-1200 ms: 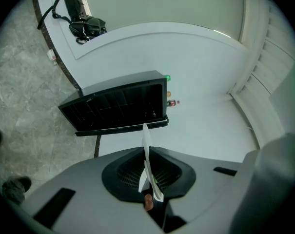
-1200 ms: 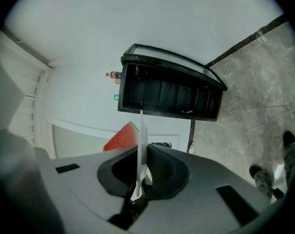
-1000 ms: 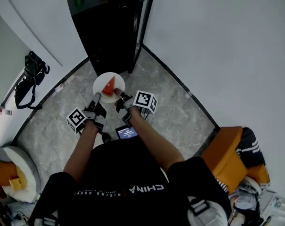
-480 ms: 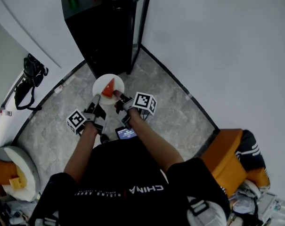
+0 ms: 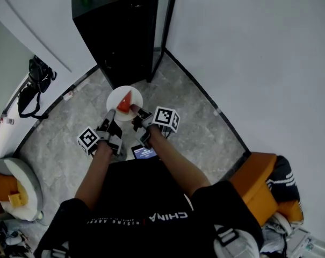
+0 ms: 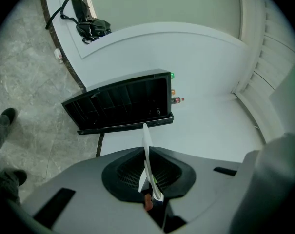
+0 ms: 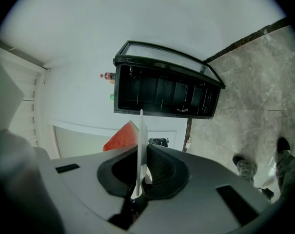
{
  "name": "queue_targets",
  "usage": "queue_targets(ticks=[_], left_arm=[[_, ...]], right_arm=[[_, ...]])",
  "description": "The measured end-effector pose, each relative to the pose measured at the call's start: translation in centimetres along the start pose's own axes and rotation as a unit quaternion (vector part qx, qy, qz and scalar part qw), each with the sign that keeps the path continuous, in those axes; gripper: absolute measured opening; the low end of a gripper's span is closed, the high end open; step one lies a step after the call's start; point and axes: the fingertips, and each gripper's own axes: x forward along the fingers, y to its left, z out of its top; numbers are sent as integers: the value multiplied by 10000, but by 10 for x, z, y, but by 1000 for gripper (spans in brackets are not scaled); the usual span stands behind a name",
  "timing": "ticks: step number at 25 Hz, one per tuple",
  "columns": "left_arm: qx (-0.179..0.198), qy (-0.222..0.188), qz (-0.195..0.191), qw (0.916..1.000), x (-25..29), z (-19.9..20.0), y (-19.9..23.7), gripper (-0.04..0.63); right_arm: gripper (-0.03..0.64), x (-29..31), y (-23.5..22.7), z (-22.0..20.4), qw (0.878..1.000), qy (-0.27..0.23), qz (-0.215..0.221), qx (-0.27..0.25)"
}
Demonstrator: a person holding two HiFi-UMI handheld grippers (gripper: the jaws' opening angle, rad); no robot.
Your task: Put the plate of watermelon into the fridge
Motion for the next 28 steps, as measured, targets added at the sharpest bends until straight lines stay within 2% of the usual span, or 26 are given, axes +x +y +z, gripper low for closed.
queue_targets(ticks=[5,12,16,23,28], left_arm=[[-68,111,48,9999,12,17,6,37],[-50,477,-180,9987,44,60,-1,37],[63,822,-306,9961,65,85,-1,37],[74,1224,-355,9918,81,130,3,35],[53,1495,-444,9878,87,139,7,35]], right_arm=[[29,17,0,7,9999,-159,-35,56],[30,58,13,27,9986,-525,18,41],[29,80,14,38,9968,-785,-12,175],[29,123,25,42,9933,-1147,63,106],[29,130,27,42,9903,-1386,-46,43]])
